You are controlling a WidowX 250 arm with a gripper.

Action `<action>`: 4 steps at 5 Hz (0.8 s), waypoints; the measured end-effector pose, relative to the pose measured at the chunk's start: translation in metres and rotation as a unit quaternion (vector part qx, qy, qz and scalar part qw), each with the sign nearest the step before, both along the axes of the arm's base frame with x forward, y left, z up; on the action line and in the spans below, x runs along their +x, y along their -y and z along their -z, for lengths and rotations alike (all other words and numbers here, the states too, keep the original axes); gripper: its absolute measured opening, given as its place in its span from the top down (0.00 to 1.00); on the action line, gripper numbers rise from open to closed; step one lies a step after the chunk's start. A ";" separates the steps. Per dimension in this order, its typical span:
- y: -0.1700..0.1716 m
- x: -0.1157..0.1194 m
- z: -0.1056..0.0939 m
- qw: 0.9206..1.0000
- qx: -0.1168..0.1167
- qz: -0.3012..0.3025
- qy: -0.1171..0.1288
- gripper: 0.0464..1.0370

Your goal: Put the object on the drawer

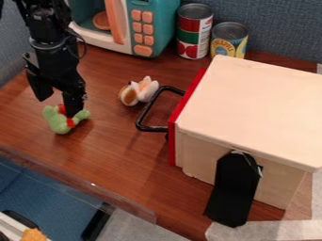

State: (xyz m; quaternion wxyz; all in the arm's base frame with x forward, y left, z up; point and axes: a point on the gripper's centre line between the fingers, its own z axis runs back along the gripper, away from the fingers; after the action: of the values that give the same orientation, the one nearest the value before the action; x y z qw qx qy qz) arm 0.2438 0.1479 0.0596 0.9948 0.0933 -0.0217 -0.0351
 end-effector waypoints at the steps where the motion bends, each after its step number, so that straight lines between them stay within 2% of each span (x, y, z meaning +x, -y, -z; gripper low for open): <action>1: 0.001 -0.001 0.008 1.000 -0.008 -0.006 -0.010 0.04; 2: 0.018 0.025 0.006 1.000 -0.015 0.012 0.006 0.04; 3: 0.037 0.060 0.011 0.998 -0.040 0.048 0.008 0.04; 4: 0.049 0.084 0.011 0.996 -0.058 0.062 0.022 0.04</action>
State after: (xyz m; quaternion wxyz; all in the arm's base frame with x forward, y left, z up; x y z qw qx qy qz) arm 0.3281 0.0986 0.0484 0.9937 0.0349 -0.0515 -0.0936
